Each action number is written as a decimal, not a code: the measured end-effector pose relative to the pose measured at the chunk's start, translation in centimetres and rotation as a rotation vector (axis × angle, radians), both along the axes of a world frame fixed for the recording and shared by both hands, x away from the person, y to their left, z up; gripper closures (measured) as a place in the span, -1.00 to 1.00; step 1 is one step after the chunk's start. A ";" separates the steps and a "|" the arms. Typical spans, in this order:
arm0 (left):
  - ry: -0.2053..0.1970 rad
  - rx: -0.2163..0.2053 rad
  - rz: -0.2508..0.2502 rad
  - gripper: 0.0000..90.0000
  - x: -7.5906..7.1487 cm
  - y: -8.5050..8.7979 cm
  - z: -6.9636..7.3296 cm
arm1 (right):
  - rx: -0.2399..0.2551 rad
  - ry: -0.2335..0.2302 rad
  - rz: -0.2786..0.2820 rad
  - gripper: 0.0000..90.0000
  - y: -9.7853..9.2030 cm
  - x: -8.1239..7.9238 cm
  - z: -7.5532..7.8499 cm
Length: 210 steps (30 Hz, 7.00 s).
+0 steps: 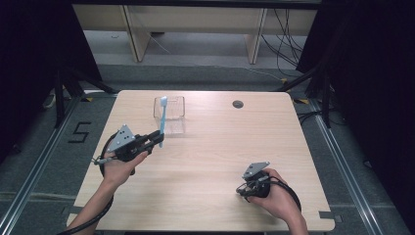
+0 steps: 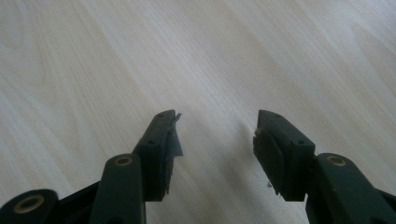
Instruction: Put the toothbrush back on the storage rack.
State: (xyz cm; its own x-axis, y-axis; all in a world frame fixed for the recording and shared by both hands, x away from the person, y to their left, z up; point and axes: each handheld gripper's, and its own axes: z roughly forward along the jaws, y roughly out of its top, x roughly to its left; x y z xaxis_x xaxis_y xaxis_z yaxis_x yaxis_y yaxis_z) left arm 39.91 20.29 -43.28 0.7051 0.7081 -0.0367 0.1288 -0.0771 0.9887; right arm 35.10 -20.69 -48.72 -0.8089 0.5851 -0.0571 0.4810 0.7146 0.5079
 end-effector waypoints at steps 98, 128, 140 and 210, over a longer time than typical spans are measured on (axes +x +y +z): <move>0.000 -0.035 0.243 0.73 10.9 1.7 -2.2 | 0.029 -0.028 -0.060 0.08 0.3 -0.3 0.2; 0.022 0.012 0.249 0.73 10.1 1.7 -2.9 | 0.036 -0.032 -0.062 0.08 0.3 -0.2 0.1; 0.036 0.029 0.253 0.73 10.1 1.6 -3.2 | 0.027 -0.054 -0.042 0.08 0.3 -0.1 0.0; 0.168 0.122 0.281 -0.18 3.9 4.6 -5.4 | 0.030 -0.047 -0.049 0.07 0.4 -0.2 -0.2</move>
